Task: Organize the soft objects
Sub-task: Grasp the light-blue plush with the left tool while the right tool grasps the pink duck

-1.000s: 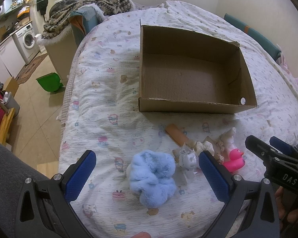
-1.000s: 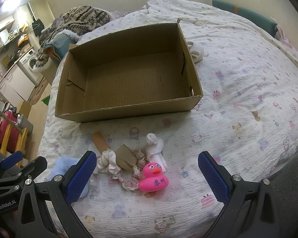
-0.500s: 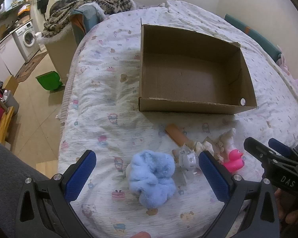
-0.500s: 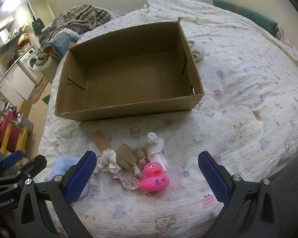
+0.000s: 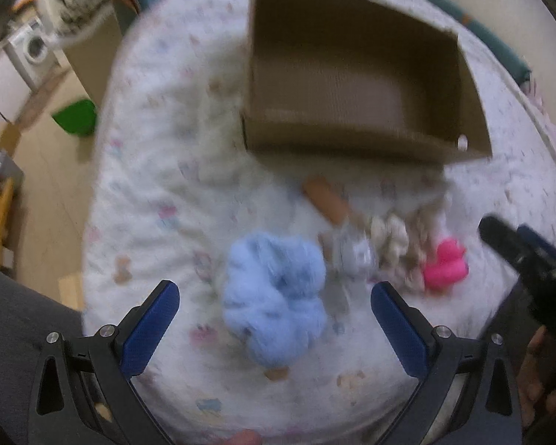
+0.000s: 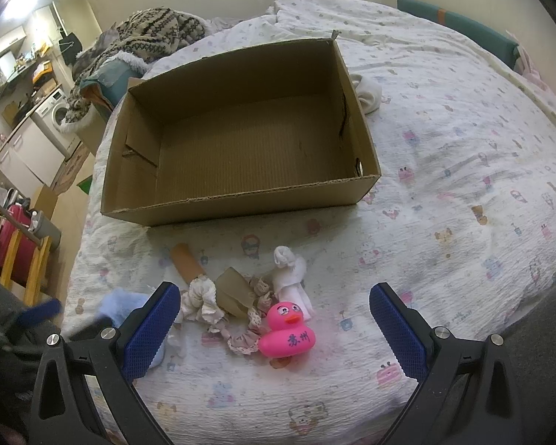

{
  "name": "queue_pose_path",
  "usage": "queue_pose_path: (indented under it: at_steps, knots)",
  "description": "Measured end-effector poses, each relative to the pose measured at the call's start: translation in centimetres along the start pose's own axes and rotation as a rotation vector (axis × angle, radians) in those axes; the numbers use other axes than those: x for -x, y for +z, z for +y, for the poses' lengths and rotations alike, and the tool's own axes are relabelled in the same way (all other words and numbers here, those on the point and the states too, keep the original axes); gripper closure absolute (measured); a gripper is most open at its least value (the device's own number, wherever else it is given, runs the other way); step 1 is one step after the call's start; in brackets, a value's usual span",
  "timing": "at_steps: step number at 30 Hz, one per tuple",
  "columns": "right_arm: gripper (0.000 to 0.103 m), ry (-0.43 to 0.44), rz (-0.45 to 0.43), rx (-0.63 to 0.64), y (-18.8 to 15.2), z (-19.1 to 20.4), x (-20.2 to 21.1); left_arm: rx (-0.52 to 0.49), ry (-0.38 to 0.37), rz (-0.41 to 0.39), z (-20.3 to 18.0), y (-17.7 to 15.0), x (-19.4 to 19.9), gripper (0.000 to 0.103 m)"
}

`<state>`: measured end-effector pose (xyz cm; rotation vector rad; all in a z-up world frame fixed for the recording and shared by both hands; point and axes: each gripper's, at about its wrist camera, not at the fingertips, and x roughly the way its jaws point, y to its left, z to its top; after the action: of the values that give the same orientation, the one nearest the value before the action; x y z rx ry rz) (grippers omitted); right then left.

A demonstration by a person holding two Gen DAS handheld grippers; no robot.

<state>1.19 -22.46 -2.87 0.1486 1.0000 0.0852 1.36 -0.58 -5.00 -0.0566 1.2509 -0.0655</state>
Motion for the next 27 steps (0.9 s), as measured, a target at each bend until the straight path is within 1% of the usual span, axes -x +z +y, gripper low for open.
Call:
queue_pose_path:
  at_steps: [5, 8, 10, 12, 14, 16, 17, 18, 19, 21, 22, 25, 27]
  knots:
    - [0.000, 0.007, 0.007, -0.024, 0.1, -0.4, 0.0, 0.001, -0.003, 0.120, 0.0, -0.5, -2.9, 0.001]
    - [0.000, 0.009, 0.013, -0.038, 0.2, -0.8, -0.2, 0.014, -0.008, 0.157, 0.2, -0.7, -4.0, 0.009]
    - [0.000, 0.009, 0.017, -0.045, 0.3, -1.0, -0.3, 0.038, -0.011, 0.158, 0.5, -0.7, -4.4, 0.019]
    - [0.000, 0.011, 0.023, -0.053, 0.3, -1.1, -0.4, 0.037, -0.013, 0.175, 0.4, -0.6, -5.0, 0.020]
    - [0.000, 0.013, 0.027, -0.061, 0.3, -1.3, -0.4, 0.026, 0.008, 0.182, 0.2, -0.6, -5.4, 0.030]
    - [0.000, 0.014, 0.027, -0.067, 0.3, -1.5, -0.4, 0.010, 0.043, 0.198, 0.3, -0.8, -6.0, 0.048]
    - [0.000, 0.015, 0.027, -0.072, 0.4, -1.6, -0.3, 0.022, 0.044, 0.205, 0.5, -1.0, -6.2, 0.054]
    - [0.000, 0.017, 0.028, -0.079, 0.4, -1.7, -0.4, 0.035, 0.045, 0.205, 0.8, -1.1, -6.2, 0.063]
    - [0.000, 0.021, 0.031, -0.084, 0.4, -1.8, -0.4, 0.046, 0.046, 0.201, 1.1, -1.1, -6.1, 0.070]
    - [0.000, 0.035, 0.041, -0.111, 0.5, -2.3, -0.5, 0.073, 0.028, 0.191, 2.0, -1.1, -5.9, 0.076]
    - [0.000, 0.040, 0.046, -0.125, 0.5, -2.7, -0.6, 0.082, 0.022, 0.186, 2.3, -1.1, -5.7, 0.078]
    - [0.000, 0.073, 0.076, -0.191, 0.7, -4.0, -1.2, 0.094, 0.008, 0.151, 2.9, -1.3, -4.7, 0.080]
    - [0.000, 0.119, 0.141, -0.254, 0.5, -5.0, -2.3, 0.095, 0.010, 0.107, 3.5, -1.3, -3.4, 0.080]
